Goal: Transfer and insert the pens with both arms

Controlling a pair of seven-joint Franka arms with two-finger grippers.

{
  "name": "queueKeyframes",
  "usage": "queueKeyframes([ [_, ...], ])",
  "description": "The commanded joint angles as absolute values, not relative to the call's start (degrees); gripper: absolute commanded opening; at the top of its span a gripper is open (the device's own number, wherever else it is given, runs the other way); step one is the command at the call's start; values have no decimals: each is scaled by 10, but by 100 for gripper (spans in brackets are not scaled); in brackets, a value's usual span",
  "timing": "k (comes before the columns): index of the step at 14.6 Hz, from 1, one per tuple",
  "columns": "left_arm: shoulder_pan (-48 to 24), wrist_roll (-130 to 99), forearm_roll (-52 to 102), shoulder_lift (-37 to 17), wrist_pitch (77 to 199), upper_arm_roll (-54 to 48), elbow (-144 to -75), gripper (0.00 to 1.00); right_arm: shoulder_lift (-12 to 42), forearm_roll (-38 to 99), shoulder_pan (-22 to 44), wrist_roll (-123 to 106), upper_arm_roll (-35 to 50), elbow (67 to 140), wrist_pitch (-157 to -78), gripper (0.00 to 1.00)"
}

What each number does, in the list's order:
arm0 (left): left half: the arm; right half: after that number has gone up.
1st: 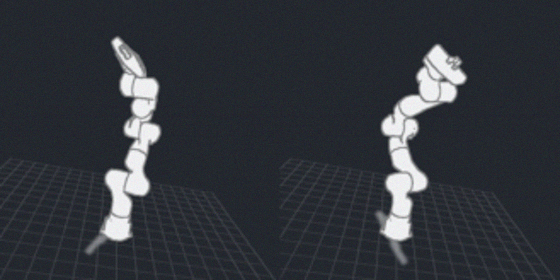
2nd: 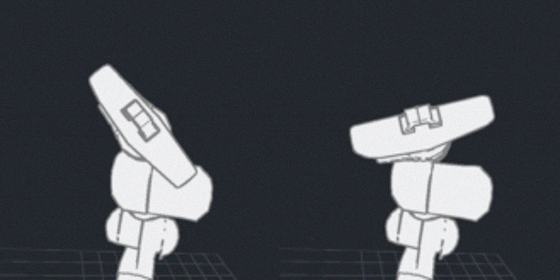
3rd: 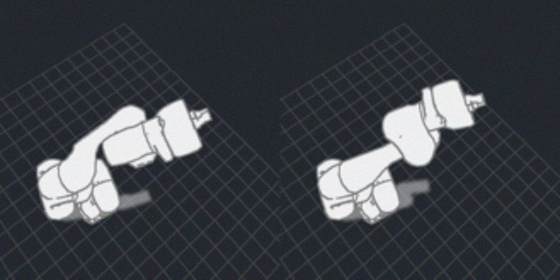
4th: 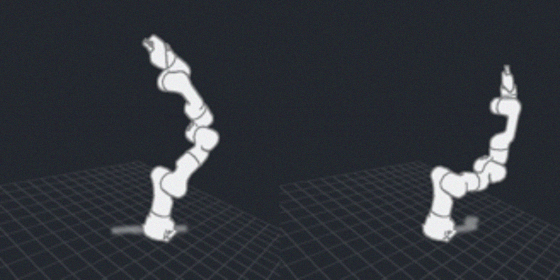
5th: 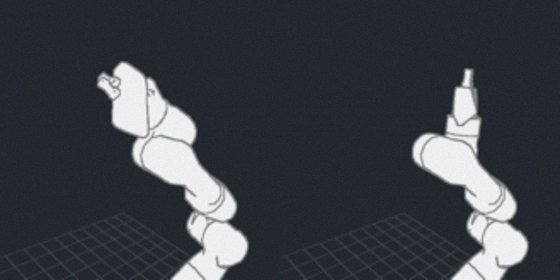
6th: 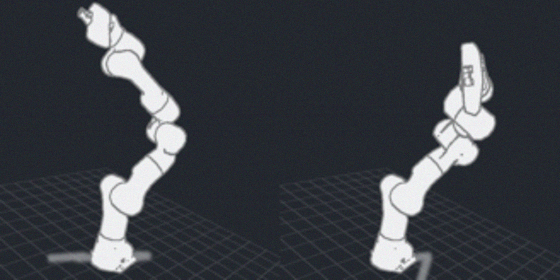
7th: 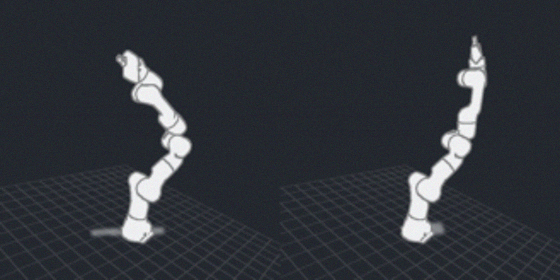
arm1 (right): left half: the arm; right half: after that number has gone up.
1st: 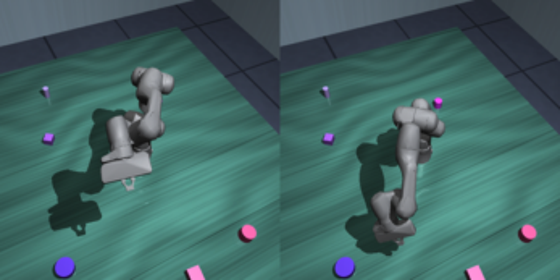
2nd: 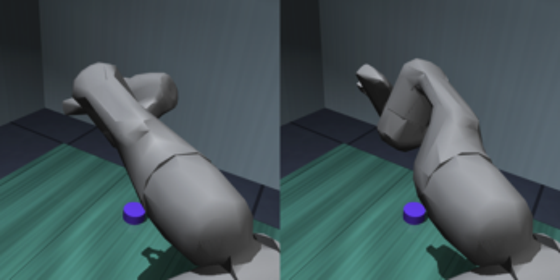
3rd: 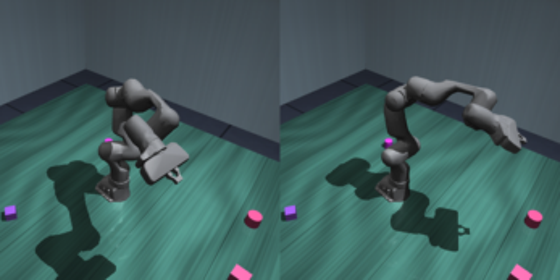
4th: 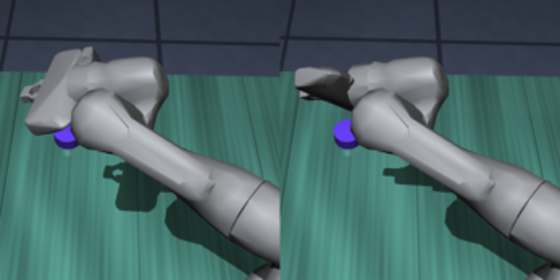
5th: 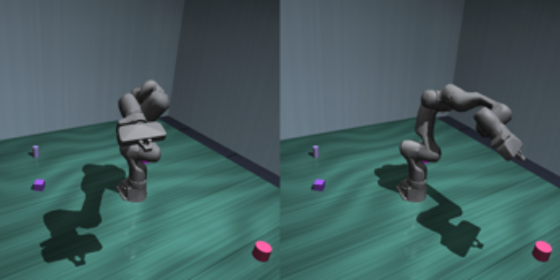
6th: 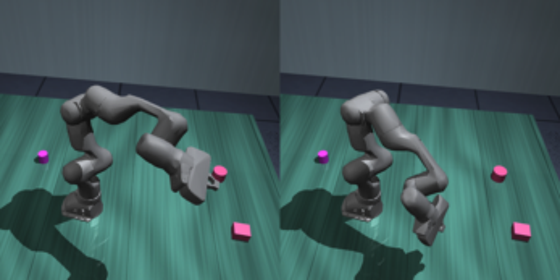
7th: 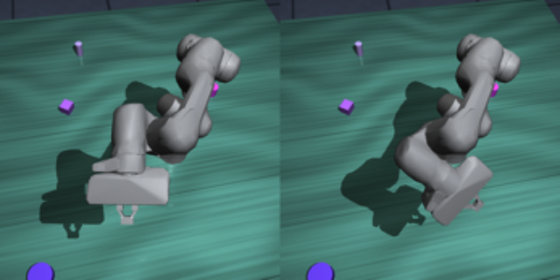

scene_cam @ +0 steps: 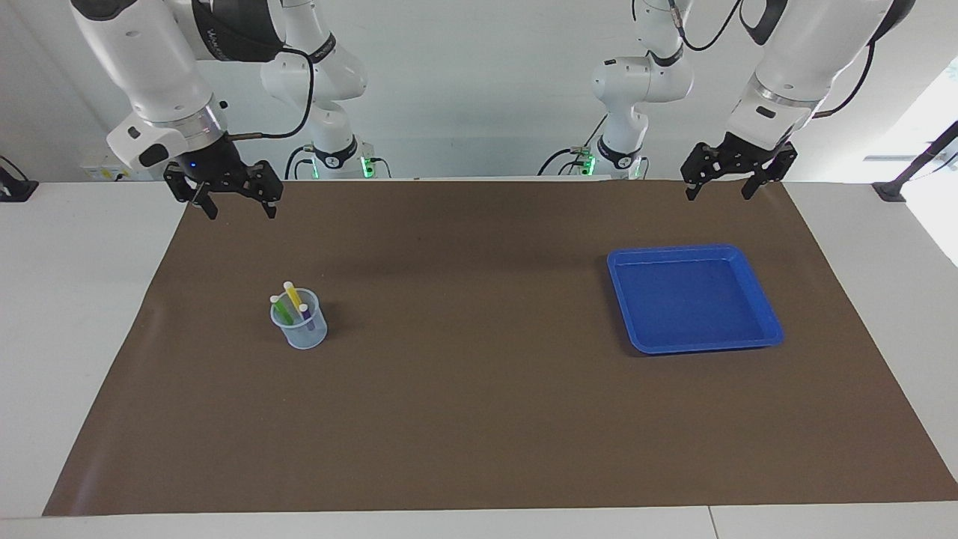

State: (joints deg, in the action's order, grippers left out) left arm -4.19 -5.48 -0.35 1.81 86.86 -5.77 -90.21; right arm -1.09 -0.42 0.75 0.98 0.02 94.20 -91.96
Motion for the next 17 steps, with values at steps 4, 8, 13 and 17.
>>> queueKeyframes([
  [4,-45,-60,4,36,866,-53,-920,100,-18,-7,11,19,1,947,-913,100],
  [8,-44,-60,4,36,866,-53,-920,100,-18,-7,12,24,2,947,-912,100],
  [13,-44,-60,4,36,866,-53,-919,100,-18,-7,29,76,3,947,-913,100],
  [17,-45,-60,4,36,866,-52,-920,100,-18,-7,23,73,3,948,-915,100],
])
